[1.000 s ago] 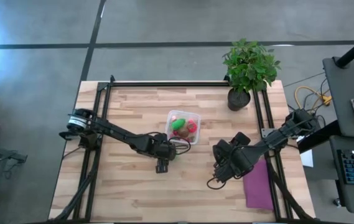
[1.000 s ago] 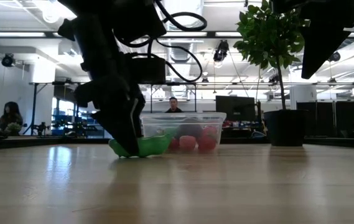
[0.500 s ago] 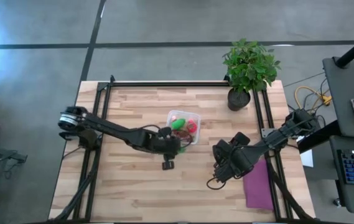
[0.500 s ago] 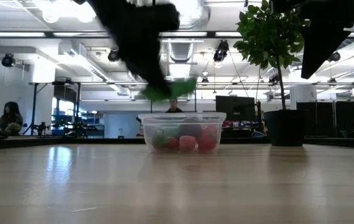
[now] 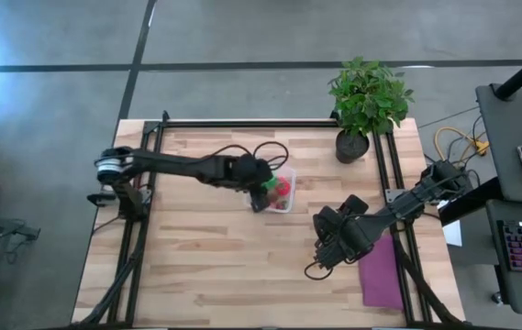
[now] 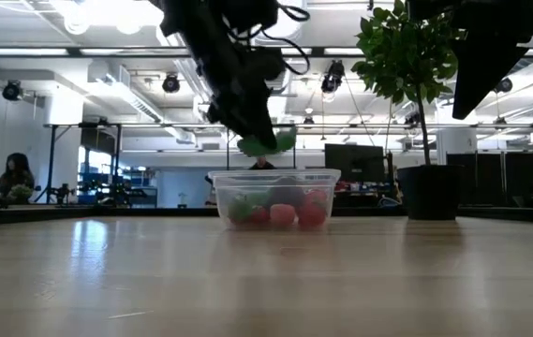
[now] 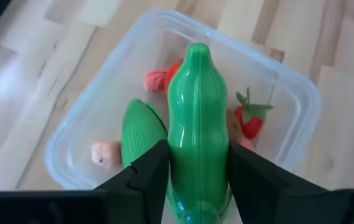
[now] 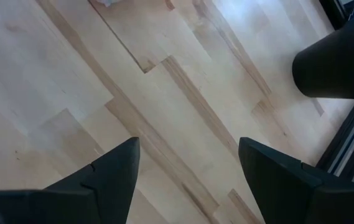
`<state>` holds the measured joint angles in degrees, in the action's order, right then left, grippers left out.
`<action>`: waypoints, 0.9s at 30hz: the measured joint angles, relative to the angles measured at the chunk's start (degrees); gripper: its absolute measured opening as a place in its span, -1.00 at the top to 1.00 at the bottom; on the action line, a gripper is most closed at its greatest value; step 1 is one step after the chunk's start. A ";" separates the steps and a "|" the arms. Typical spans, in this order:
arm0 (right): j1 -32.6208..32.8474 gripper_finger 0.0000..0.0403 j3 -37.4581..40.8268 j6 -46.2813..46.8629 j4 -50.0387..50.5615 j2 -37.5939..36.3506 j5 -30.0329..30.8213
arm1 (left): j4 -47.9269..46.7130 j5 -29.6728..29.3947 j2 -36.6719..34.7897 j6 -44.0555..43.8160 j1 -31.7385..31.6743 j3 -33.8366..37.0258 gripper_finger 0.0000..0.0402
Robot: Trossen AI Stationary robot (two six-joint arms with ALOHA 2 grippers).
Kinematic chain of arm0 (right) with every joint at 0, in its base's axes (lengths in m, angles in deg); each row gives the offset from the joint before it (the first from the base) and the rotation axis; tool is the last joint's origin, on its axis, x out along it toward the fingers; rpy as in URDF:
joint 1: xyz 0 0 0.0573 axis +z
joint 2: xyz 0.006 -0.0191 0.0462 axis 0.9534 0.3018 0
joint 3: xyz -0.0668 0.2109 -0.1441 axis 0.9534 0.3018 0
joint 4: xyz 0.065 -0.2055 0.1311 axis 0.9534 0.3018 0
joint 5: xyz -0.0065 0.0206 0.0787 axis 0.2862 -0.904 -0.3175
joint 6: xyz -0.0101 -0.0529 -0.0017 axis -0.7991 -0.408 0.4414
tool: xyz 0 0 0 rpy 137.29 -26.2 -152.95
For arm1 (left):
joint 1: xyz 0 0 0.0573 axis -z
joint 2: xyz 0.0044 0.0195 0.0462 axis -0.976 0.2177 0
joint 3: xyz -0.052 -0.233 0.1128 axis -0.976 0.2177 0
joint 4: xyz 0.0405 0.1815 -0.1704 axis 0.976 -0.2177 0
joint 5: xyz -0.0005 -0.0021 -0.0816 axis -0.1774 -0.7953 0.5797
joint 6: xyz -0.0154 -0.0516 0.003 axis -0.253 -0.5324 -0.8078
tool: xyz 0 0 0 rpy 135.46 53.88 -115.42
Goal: Pick and placing Produce into tupperware
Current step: Put the green peas into the transparent bin, then return to Home Position
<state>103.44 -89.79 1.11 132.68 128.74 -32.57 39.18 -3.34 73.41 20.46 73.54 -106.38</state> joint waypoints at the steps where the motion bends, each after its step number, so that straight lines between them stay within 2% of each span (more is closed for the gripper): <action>1: 0.00 -0.32 0.00 0.04 0.02 0.00 -0.04 | 0.02 0.00 0.87 0.03 -0.06 -0.46 0.32; 6: 0.09 -0.32 0.00 0.79 -0.15 0.00 -0.35 | -0.88 0.12 3.30 -0.01 0.81 -1.39 0.10; 13: 0.11 -0.32 0.00 0.45 -0.15 0.00 -1.14 | -3.10 -0.88 1.75 -0.04 2.25 -1.98 -0.25; 17: 0.11 -0.32 -0.47 -2.77 -0.09 0.00 -1.14 | -3.77 2.03 -4.49 -1.22 3.84 -4.70 -0.32; 21: -0.75 -0.32 -6.03 -14.75 0.27 -0.40 0.56 | -3.40 10.43 -13.07 -6.62 4.81 -7.39 -0.33; 23: -1.40 -0.32 -10.47 -20.72 0.77 -1.60 4.48 | -1.49 10.78 -18.20 -11.02 5.24 -8.31 -0.33; 27: -1.18 -0.32 -21.26 -30.09 4.65 -6.23 15.55 | 1.59 10.58 -29.13 -10.68 7.42 -7.78 -0.33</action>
<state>102.26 -111.05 -28.98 137.33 122.51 -17.02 40.77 7.24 44.28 9.78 80.96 -114.16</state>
